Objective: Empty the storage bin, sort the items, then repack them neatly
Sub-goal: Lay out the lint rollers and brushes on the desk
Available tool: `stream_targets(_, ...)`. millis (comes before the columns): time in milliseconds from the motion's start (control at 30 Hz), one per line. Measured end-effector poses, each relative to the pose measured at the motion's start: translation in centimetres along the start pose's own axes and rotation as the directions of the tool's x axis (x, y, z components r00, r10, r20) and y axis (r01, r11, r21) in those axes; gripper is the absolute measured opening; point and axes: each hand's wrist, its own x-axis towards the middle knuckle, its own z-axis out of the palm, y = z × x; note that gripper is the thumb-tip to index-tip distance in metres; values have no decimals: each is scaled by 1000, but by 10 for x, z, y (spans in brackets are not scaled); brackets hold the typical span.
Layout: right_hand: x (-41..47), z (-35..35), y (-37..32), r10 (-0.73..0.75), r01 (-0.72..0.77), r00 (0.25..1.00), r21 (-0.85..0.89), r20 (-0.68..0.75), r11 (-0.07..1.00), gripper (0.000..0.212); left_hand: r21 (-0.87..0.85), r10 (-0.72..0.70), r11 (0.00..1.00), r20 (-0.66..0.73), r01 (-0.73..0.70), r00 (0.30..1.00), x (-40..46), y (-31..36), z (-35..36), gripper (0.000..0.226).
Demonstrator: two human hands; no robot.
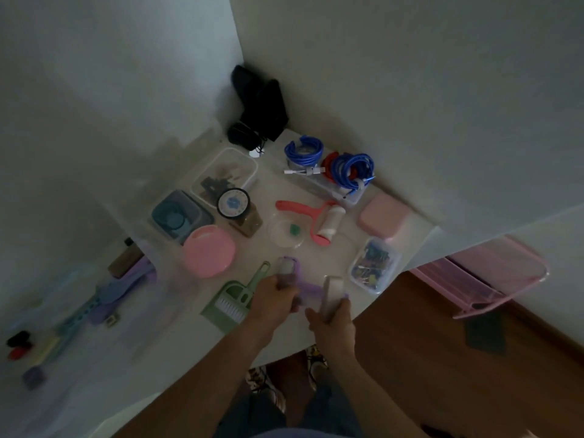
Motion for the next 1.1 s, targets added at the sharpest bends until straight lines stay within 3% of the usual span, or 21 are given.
stream_targets(100,3,-19,0,-34,30,998,-63,-61,998,43,143,95,986,-29,-90,995,3,-5,2,32)
stream_targets(200,8,-41,-8,-44,36,990,-59,-134,998,46,191,145,973,-63,-130,988,6,-3,11,28)
stream_targets(333,25,-54,-42,-21,22,1000,92,-5,995,54,-185,63,981,-7,-63,998,18,12,31,14)
stream_targets(400,34,-53,-63,8,-34,997,330,80,943,41,-260,56,964,-8,-56,998,19,21,37,12)
stream_targets(467,36,-52,-82,22,-82,990,452,138,888,21,-364,57,930,-11,-57,998,21,28,39,10)
stream_targets(567,35,-54,-103,-19,-37,989,363,148,931,12,-416,76,907,10,-65,997,20,38,37,12)
stream_targets(700,24,-48,-128,-191,135,962,272,193,953,9,-511,84,854,-46,-96,995,12,46,11,15)
stream_targets(800,7,-33,-145,-271,164,916,338,298,927,12,-585,138,795,-87,-163,987,1,49,-14,20)
stream_targets(867,-6,-19,-159,-259,132,904,354,339,926,27,-588,159,780,-145,-214,977,-13,53,-32,21)
stream_targets(967,-20,0,-183,-385,260,805,315,450,913,31,-550,183,787,-225,-280,957,-34,70,-67,18)
stream_targets(1100,-21,38,-237,-453,271,669,374,590,887,24,-194,316,891,-384,-410,868,-25,99,-138,11)
